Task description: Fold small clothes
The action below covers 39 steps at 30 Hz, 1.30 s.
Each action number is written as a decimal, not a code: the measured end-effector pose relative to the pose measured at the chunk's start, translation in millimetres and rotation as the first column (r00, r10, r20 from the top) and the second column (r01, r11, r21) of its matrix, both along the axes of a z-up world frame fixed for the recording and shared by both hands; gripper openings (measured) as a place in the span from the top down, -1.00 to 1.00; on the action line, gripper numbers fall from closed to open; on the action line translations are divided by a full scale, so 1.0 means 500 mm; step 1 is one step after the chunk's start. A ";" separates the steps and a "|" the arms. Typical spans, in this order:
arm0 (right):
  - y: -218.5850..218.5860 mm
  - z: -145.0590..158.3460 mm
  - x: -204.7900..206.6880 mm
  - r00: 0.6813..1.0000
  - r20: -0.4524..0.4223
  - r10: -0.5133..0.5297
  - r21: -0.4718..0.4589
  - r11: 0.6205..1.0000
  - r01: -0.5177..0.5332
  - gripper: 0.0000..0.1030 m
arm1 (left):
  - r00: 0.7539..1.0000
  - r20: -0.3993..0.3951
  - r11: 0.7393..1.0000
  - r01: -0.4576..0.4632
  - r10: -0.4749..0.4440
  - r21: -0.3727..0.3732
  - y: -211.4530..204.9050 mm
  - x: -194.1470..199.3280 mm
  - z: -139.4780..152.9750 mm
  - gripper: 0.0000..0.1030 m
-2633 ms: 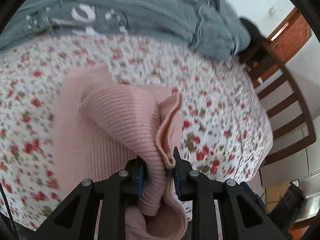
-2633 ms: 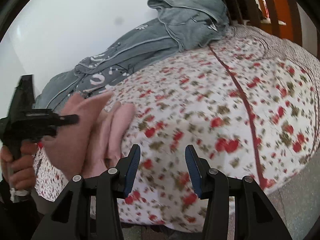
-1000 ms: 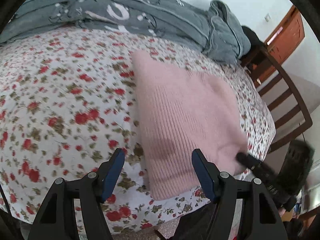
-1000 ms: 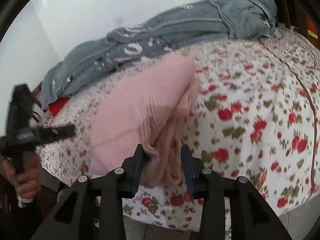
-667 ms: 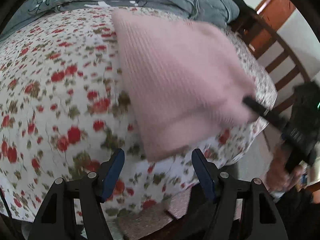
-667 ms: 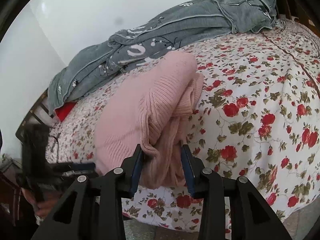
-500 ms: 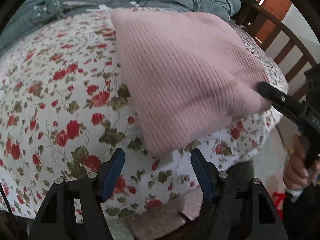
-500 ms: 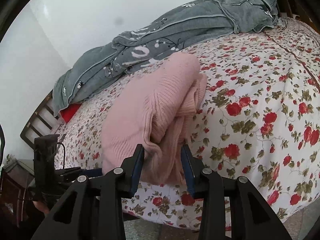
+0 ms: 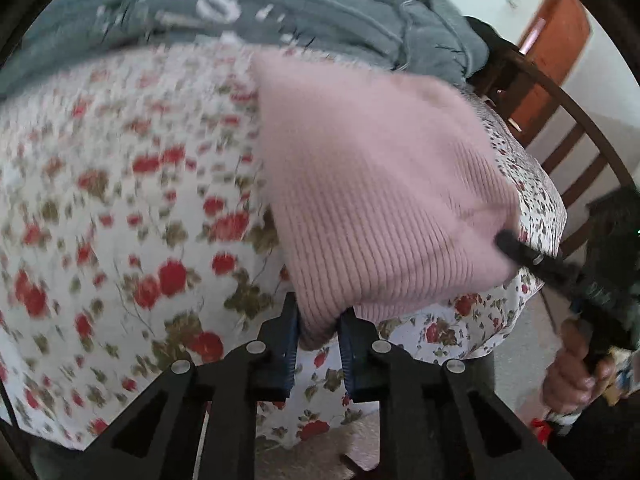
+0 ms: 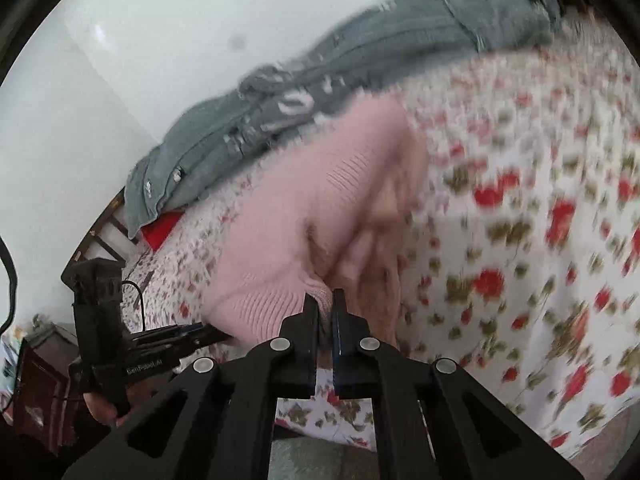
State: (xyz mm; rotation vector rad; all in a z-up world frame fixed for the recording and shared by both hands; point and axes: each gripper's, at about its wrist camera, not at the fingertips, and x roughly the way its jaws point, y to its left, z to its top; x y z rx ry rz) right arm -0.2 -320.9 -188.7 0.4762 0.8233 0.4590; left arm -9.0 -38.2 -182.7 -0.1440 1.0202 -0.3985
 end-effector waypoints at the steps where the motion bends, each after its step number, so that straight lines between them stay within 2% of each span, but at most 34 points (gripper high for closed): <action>1: -0.002 -0.018 0.006 0.999 -0.031 -0.013 -0.004 1.000 0.013 0.90 | 1.000 -0.007 1.000 0.003 -0.003 -0.010 -0.001 0.000 -0.002 0.65; 4: -0.015 -0.052 0.011 0.994 -0.101 -0.028 0.055 0.998 0.034 0.85 | 1.000 -0.013 1.000 0.025 -0.025 0.017 -0.010 -0.008 0.004 0.51; 5: -0.014 -0.049 0.010 0.993 -0.112 -0.021 0.055 0.998 0.027 0.75 | 0.999 -0.022 0.998 0.039 -0.038 0.039 -0.013 -0.010 0.007 0.49; 6: -0.013 -0.044 0.010 0.994 -0.110 -0.018 0.040 0.999 0.023 0.56 | 0.998 -0.025 0.997 0.051 -0.049 0.052 -0.010 -0.012 0.009 0.46; 8: -0.012 -0.016 0.008 0.997 -0.078 -0.013 -0.006 1.000 0.013 0.33 | 0.998 -0.010 0.995 0.061 -0.060 0.078 -0.002 -0.021 0.022 0.17; 9: -0.016 0.001 0.006 0.999 -0.053 -0.010 -0.017 1.000 0.009 0.28 | 0.998 0.009 0.995 0.054 -0.055 0.082 0.008 -0.026 0.032 0.07; 10: -0.022 0.014 0.006 0.999 -0.035 -0.009 -0.012 1.000 0.009 0.26 | 0.998 0.025 0.996 0.049 -0.051 0.075 0.022 -0.027 0.038 -0.12; 11: -0.031 0.030 0.007 1.000 -0.018 -0.008 0.014 1.000 0.008 0.11 | 0.998 0.038 0.997 0.046 -0.048 0.063 0.033 -0.028 0.045 -0.26; 12: -0.039 0.043 0.012 1.000 -0.004 -0.004 0.040 0.999 0.004 -0.09 | 0.998 0.041 0.998 0.042 -0.044 0.046 0.045 -0.023 0.051 -0.27; 14: -0.044 0.065 0.033 1.000 0.023 -0.002 0.056 0.998 0.000 -0.28 | 1.000 0.026 1.000 0.015 -0.015 0.007 0.069 -0.004 0.063 -0.27; 17: -0.035 0.078 0.086 1.000 0.008 -0.026 0.019 0.999 0.026 -0.31 | 1.000 0.003 0.998 -0.020 0.020 -0.066 0.086 0.035 0.086 -0.27; 19: -0.036 0.079 0.113 0.999 -0.024 -0.035 0.035 0.999 0.036 -0.31 | 1.000 0.009 0.995 -0.018 0.019 -0.100 0.086 0.058 0.105 -0.27; 22: -0.047 0.093 0.119 1.000 -0.025 -0.001 0.076 0.997 0.003 -0.31 | 1.000 0.018 0.993 -0.023 0.026 -0.118 0.087 0.088 0.119 -0.28; 24: -0.061 0.109 0.110 1.000 0.008 -0.022 0.077 0.997 0.022 -0.35 | 1.000 0.010 0.992 -0.027 0.029 -0.120 0.082 0.109 0.117 -0.28; 27: -0.059 0.115 0.136 0.998 -0.004 -0.064 0.027 0.998 0.064 -0.39 | 0.999 -0.018 0.991 -0.033 0.031 -0.126 0.065 0.147 0.105 -0.28; 29: -0.046 0.094 0.166 0.997 -0.046 -0.068 -0.003 0.998 0.068 -0.38 | 0.998 -0.051 0.989 -0.042 0.035 -0.140 0.055 0.170 0.091 -0.28; 33: -0.032 0.018 0.211 0.988 -0.150 -0.046 0.060 0.997 0.055 -0.38 | 0.990 -0.134 0.988 -0.054 0.034 -0.148 0.049 0.209 0.056 -0.28; 36: -0.026 -0.008 0.229 0.984 -0.176 -0.027 0.095 0.995 0.044 -0.42 | 0.983 -0.183 0.974 -0.063 0.023 -0.219 0.057 0.240 0.033 -0.28; 39: -0.014 -0.009 0.249 0.983 -0.180 -0.016 0.056 0.998 0.027 -0.44 | 0.972 -0.234 0.952 -0.071 -0.001 -0.298 0.055 0.273 0.002 -0.29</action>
